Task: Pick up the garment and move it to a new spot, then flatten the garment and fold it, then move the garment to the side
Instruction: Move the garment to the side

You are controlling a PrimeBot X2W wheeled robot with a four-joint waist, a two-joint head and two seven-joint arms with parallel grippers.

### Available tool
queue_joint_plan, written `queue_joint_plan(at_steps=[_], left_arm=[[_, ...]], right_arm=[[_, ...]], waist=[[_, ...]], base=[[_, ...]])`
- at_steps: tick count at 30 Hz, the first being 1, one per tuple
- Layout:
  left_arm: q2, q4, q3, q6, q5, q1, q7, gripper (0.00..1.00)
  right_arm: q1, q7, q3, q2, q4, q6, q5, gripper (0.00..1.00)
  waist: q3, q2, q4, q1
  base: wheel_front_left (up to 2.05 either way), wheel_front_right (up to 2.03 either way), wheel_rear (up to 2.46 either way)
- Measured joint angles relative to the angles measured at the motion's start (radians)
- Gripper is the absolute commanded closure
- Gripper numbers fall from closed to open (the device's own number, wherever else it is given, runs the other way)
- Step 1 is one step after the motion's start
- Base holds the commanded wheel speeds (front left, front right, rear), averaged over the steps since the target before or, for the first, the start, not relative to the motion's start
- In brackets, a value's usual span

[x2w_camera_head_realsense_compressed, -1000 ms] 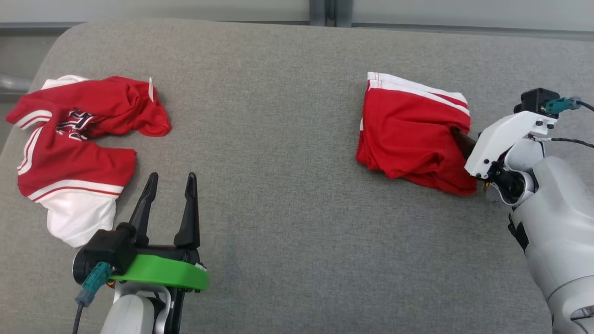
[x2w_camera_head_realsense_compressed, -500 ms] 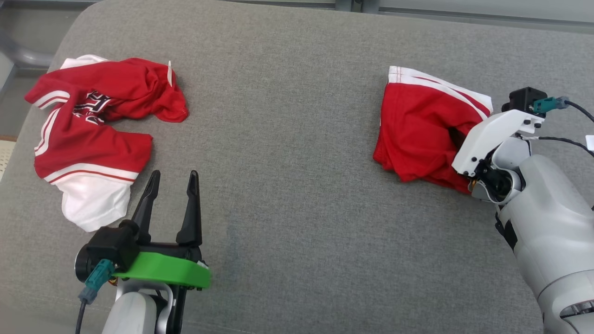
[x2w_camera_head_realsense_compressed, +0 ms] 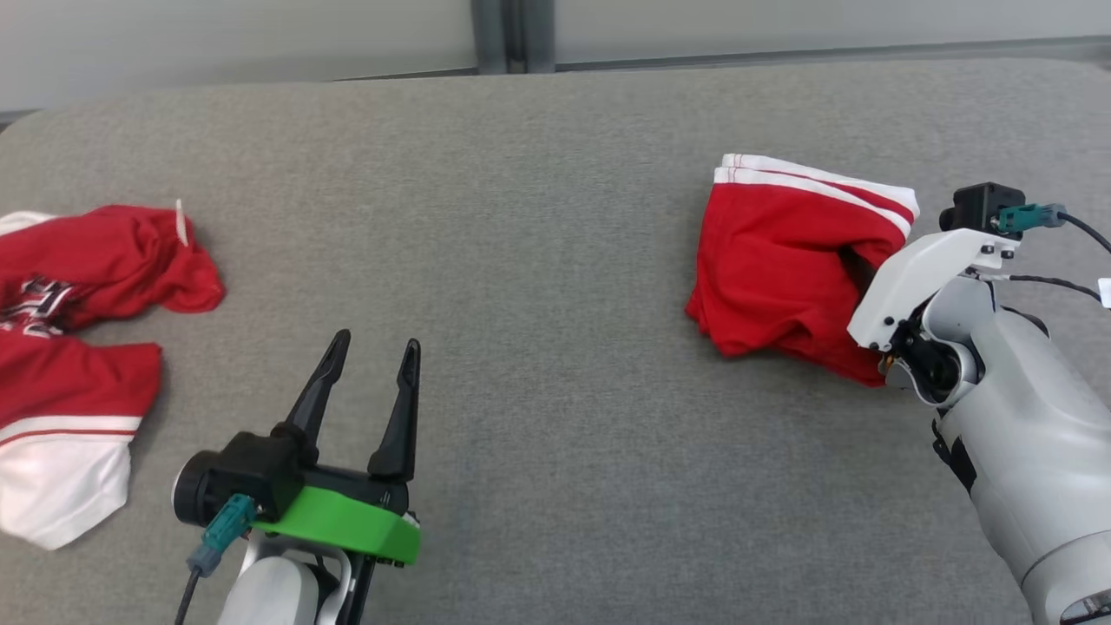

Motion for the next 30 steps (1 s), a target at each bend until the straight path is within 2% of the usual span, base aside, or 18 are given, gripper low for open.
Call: queue_joint_plan(at_steps=[10,16,21,30], left_arm=[[0.022,-0.008,-0.051,0.0,-0.004,-0.024,0.0,0.0],[0.028,-0.012,-0.061,0.0,-0.006,-0.052,0.0,0.0],[0.053,-0.017,-0.075,0.0,-0.006,-0.087,0.0,0.0],[0.092,-0.034,-0.092,0.0,-0.008,-0.163,0.012,0.0]], right_arm=[[0.017,-0.026,0.041,-0.043,-0.041,0.0,0.05,1.0],[0.01,-0.036,0.09,-0.077,-0.075,0.0,0.053,1.0],[-0.044,-0.024,0.175,-0.128,-0.108,0.001,0.032,1.0],[-0.221,-0.026,0.302,-0.334,-0.088,0.001,-0.078,1.0]], waist=[[-0.016,0.0,-0.189,0.0],[0.004,0.0,-0.268,0.0],[0.052,0.0,-0.292,0.0],[0.188,0.0,-0.271,0.0]], base=[[0.0,0.0,0.0],[0.0,0.0,0.0],[0.0,0.0,0.0],[0.0,0.0,0.0]])
